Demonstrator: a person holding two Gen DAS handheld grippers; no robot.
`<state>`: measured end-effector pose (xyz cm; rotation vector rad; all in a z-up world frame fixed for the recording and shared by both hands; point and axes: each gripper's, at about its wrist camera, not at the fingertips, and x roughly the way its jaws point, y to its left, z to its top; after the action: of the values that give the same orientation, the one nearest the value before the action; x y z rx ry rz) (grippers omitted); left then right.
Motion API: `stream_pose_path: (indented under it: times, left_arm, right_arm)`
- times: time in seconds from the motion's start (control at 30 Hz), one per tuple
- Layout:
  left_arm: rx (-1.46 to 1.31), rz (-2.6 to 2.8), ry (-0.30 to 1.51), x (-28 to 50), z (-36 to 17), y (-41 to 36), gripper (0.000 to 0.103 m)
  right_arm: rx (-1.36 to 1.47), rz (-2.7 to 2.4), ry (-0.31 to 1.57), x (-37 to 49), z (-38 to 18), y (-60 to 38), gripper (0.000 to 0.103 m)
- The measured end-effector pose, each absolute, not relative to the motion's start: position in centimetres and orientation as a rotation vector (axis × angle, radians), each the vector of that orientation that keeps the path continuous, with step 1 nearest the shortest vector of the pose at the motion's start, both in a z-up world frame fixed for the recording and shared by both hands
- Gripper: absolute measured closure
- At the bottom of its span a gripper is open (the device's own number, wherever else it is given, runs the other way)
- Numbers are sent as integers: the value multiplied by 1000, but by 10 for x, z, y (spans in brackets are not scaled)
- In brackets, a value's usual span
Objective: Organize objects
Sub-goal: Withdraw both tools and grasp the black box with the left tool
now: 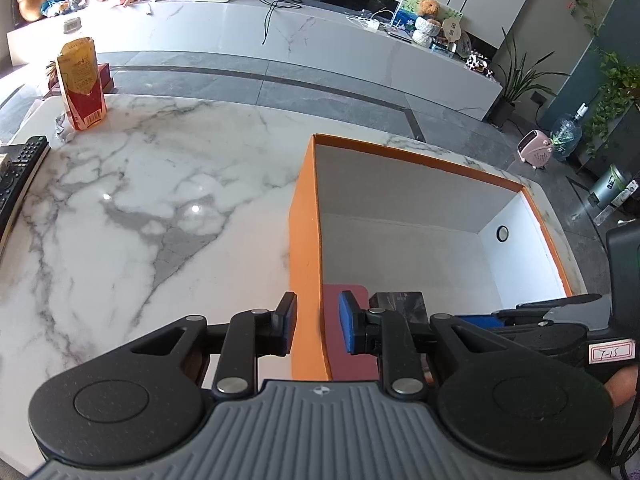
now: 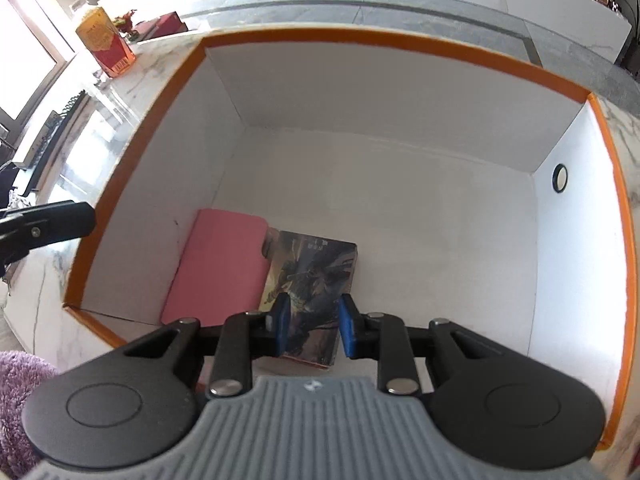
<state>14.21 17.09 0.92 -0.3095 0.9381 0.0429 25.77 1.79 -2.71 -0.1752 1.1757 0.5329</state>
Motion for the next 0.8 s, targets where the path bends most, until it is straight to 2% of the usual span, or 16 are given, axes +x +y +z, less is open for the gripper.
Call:
stream_pose_path:
  times: [0.03,0.17,0.33,0.47,0.8]
  left_arm:
    - [-306,36,934,135,12,169,77]
    - [-250,27,937,107,17,158,64]
    - [-187,-46,980,75,14,138,59]
    - [-52,-106,998,54,7,107,50]
    - [223,-208,1019,19,-21,46,42]
  right_arm:
    - [-175,534,1148,253,-19,9,75]
    - [-149,559,1034,226,4,2,74]
    - [-66,610,979,183,31,-18,74]
    - [-62,609,983,153,26,-24,74]
    - [-51,580,1032,105,-16,-40,70]
